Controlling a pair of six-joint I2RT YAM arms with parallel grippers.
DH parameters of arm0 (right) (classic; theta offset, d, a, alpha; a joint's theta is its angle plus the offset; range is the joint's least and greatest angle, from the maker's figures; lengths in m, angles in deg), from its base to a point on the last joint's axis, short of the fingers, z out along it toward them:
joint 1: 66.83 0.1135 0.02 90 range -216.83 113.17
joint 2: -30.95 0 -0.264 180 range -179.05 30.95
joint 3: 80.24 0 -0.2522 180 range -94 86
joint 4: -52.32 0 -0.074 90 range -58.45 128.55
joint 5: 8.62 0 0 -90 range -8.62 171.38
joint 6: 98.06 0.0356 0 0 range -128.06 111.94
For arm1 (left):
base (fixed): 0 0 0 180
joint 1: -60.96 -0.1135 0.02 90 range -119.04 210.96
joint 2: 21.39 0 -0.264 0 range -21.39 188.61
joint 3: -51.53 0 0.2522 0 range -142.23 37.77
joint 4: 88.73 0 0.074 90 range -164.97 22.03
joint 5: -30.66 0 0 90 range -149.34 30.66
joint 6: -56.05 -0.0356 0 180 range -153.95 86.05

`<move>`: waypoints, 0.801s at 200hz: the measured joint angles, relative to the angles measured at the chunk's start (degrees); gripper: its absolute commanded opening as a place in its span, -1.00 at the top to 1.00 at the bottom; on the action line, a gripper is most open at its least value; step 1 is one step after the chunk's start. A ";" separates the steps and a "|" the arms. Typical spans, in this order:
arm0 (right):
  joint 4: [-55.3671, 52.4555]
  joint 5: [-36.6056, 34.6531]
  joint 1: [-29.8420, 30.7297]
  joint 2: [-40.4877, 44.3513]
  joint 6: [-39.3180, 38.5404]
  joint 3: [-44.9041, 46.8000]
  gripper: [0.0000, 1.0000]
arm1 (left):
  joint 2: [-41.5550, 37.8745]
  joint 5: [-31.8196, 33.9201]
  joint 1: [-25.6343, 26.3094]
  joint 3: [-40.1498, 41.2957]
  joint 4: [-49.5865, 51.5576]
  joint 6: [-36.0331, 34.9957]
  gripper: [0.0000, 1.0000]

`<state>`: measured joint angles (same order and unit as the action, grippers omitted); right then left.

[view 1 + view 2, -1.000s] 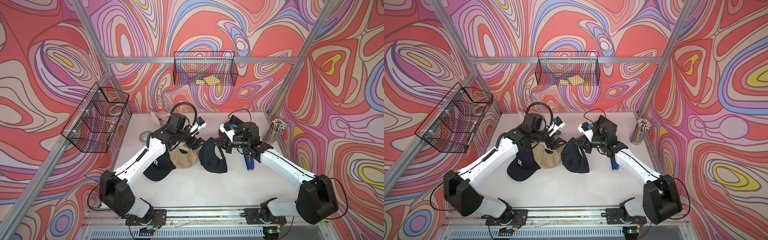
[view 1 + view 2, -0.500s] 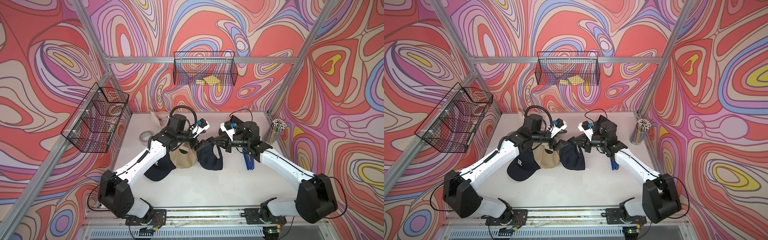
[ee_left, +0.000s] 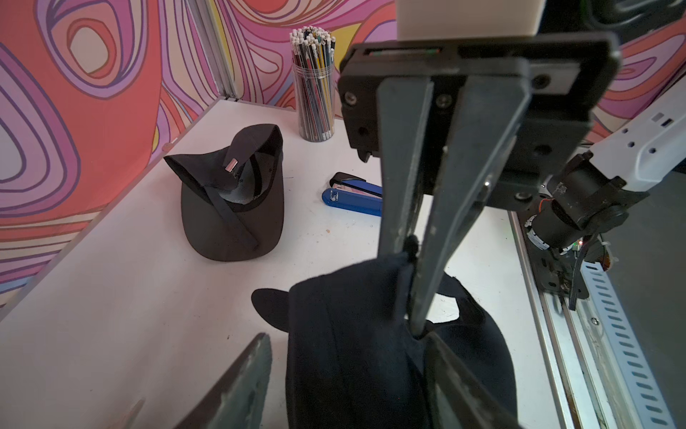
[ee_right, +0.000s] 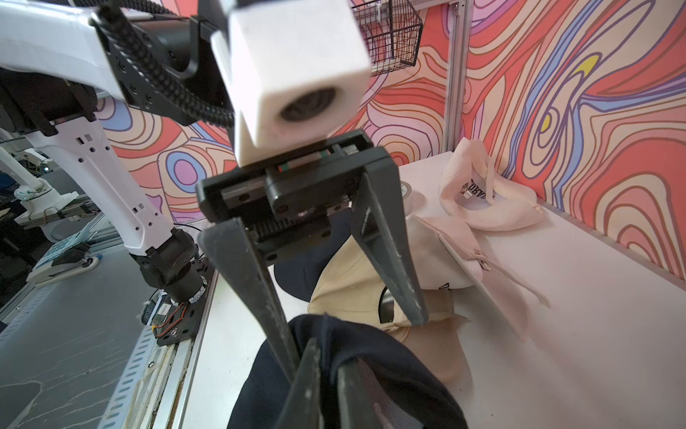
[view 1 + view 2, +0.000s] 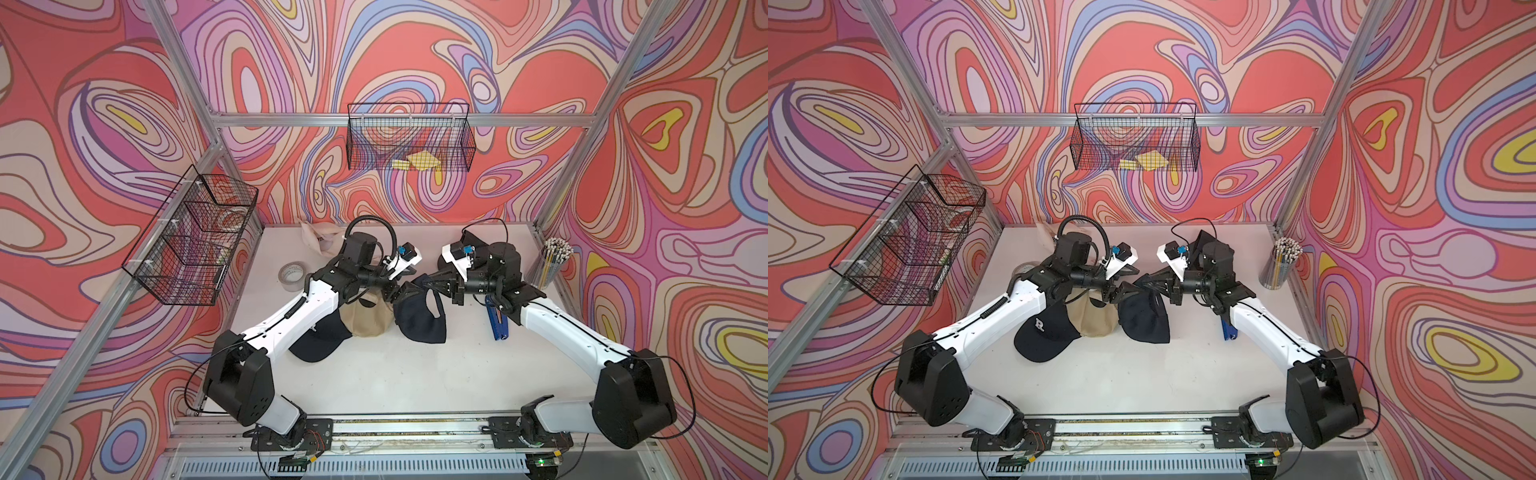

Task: Open the adjustable buckle of the baseball cap
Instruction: Pick up the baseball cap from the center of the board.

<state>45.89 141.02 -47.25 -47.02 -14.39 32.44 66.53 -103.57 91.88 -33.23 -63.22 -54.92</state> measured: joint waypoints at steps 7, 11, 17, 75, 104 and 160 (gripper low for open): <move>0.09 0.11 0.02 0.00 0.07 0.00 1.00 | 0.42 -0.22 0.00 0.00 0.00 0.00 0.09; 0.20 0.17 0.02 0.00 0.15 0.00 1.00 | 0.63 -0.33 0.00 0.00 -0.02 0.04 0.18; 0.31 0.22 0.02 0.00 0.28 0.00 1.00 | 0.90 -0.50 0.00 0.00 -0.04 0.15 0.38; -4.07 -10.10 0.04 0.55 3.41 -1.75 -0.05 | 3.15 -0.02 0.11 -2.16 -0.57 2.01 1.00; -10.86 -18.73 0.00 3.65 4.00 -4.63 -0.05 | 4.07 0.92 0.11 -2.54 -0.59 4.37 1.00; -17.00 -20.31 0.02 8.96 -2.08 -5.97 0.11 | 6.32 0.76 0.11 -5.11 0.39 6.69 1.00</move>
<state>28.88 120.71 -47.23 -38.06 -16.47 26.47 72.85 -102.81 91.99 -38.35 -62.82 -48.23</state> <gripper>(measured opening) 0.471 0.055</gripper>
